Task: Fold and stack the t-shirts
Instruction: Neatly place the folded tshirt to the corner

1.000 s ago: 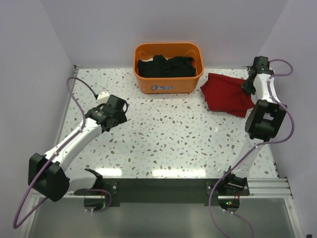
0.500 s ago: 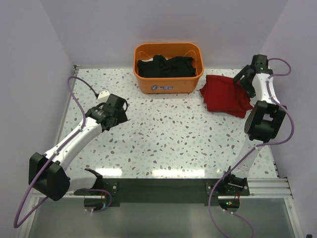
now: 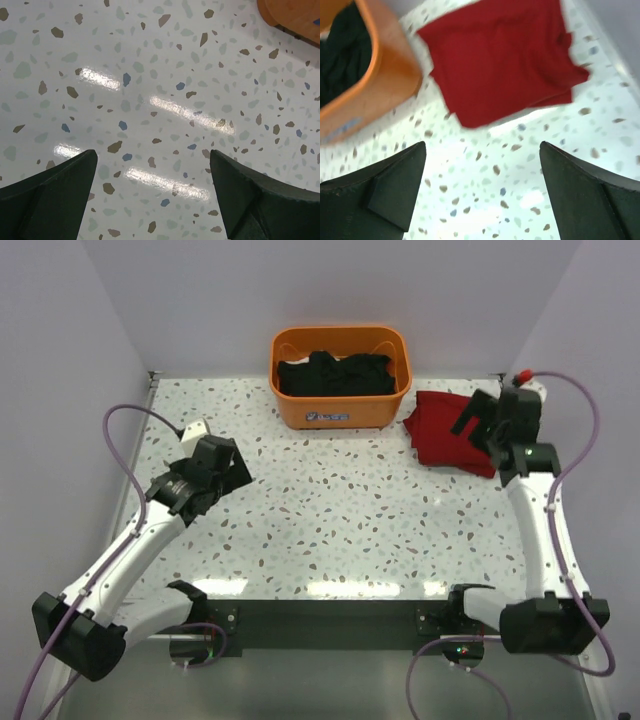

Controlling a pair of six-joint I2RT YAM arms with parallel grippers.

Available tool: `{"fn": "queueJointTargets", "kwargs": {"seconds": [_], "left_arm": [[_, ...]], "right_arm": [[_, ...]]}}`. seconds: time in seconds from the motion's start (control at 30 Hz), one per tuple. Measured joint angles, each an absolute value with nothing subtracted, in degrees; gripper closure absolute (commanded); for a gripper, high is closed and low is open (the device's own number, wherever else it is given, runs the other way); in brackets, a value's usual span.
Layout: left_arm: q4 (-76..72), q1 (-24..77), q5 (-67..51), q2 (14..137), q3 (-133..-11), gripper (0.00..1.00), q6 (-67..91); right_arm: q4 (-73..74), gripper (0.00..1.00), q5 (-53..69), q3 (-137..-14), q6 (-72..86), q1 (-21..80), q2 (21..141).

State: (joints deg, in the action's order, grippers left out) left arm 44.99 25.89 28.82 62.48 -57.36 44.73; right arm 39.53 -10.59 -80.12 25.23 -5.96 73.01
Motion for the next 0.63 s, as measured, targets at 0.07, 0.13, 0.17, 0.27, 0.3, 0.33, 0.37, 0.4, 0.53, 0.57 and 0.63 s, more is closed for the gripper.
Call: {"fn": "queueJointTargets", "kwargs": {"seconds": [0.07,0.13,0.17,0.27,0.3,0.33,0.37,0.4,0.53,0.57,0.63], "left_arm": [[44.64,25.89,28.62,59.92,-56.10,0.00,44.73],[44.36,25.87,28.45,57.58,-54.72,0.00,44.84],[44.18,25.87,28.27,56.69,-54.04,0.00,44.95],[42.61,25.87,26.96,53.08,-50.48,0.00,45.36],[42.11,25.87,26.37,52.07,-49.19,0.00,45.50],[41.78,25.87,25.78,51.24,-48.01,0.00,45.78],[41.45,25.87,25.36,50.52,-46.89,0.00,45.98],[41.15,25.87,24.93,49.80,-45.80,0.00,46.17],[40.99,25.87,24.43,46.50,-41.95,0.00,47.48],[40.82,25.87,24.47,45.43,-41.08,0.00,47.81],[40.71,25.87,24.47,43.24,-39.59,0.00,48.75]], "right_arm": [[38.09,0.01,-9.80,-71.26,25.15,-1.87,67.05],[36.91,0.01,-6.90,-61.78,25.39,1.04,62.04],[35.55,0.01,-5.52,-56.64,25.58,1.56,59.57],[35.38,0.02,-3.38,-44.38,25.89,1.58,52.86],[36.05,0.01,-3.42,-42.13,25.87,1.58,50.92],[36.47,0.01,-3.53,-40.88,25.80,1.58,49.19],[36.58,0.01,-3.77,-40.40,25.56,1.56,47.53],[36.51,0.01,-4.08,-40.36,25.41,1.54,46.22],[34.96,0.01,-5.63,-40.25,24.84,1.56,38.48],[34.20,0.01,-5.76,-39.92,24.75,1.56,36.67],[33.36,0.01,-6.15,-39.16,24.62,1.56,33.87]]}}
